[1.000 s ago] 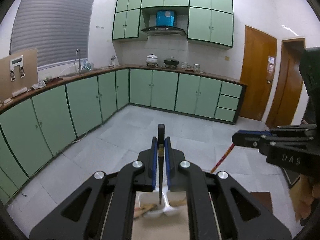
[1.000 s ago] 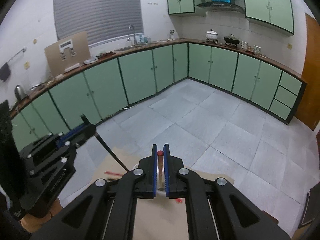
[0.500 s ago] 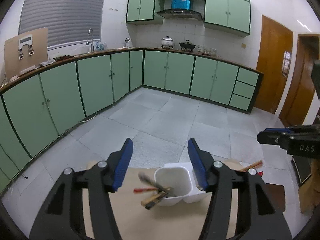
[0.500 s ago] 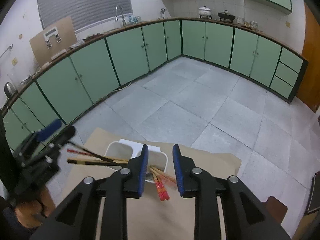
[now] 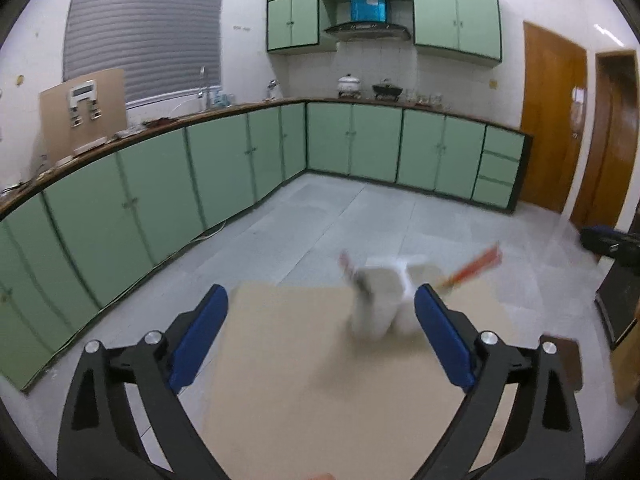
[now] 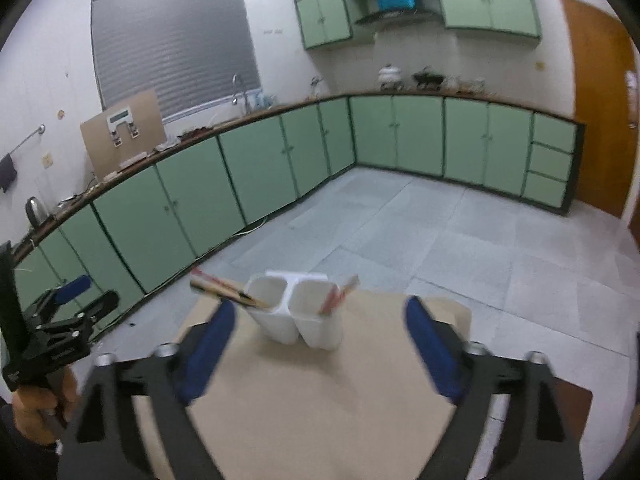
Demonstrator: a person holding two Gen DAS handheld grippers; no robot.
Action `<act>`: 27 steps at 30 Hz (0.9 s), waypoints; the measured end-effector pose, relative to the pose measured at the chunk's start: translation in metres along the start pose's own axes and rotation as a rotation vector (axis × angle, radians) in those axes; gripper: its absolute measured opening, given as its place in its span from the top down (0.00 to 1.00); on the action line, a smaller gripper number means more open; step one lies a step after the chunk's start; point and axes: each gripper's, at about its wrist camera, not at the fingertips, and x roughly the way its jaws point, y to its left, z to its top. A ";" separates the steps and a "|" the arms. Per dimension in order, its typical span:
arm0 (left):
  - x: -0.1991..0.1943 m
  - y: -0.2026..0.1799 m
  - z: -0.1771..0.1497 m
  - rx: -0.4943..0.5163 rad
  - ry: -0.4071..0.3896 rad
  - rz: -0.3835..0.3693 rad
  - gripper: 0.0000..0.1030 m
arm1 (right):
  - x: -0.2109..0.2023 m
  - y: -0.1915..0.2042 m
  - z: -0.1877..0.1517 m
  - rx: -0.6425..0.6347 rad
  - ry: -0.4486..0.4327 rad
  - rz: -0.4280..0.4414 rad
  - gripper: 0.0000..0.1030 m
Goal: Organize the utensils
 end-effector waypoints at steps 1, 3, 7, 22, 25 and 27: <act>-0.010 0.004 -0.013 0.003 0.015 -0.003 0.09 | -0.009 0.003 -0.013 -0.003 -0.016 -0.012 0.07; -0.034 0.011 -0.042 -0.003 0.029 0.012 0.09 | -0.031 0.010 -0.047 -0.004 -0.050 -0.040 0.06; -0.091 0.027 -0.097 -0.085 0.028 0.071 0.07 | -0.065 0.031 -0.121 -0.011 -0.054 -0.107 0.06; -0.259 -0.002 -0.202 -0.108 0.041 0.113 0.05 | -0.205 0.094 -0.243 -0.013 -0.075 -0.225 0.06; -0.292 -0.016 -0.205 -0.092 -0.015 0.135 0.05 | -0.239 0.109 -0.244 -0.033 -0.122 -0.204 0.06; -0.318 -0.023 -0.203 -0.096 -0.062 0.147 0.05 | -0.256 0.117 -0.244 -0.049 -0.145 -0.208 0.06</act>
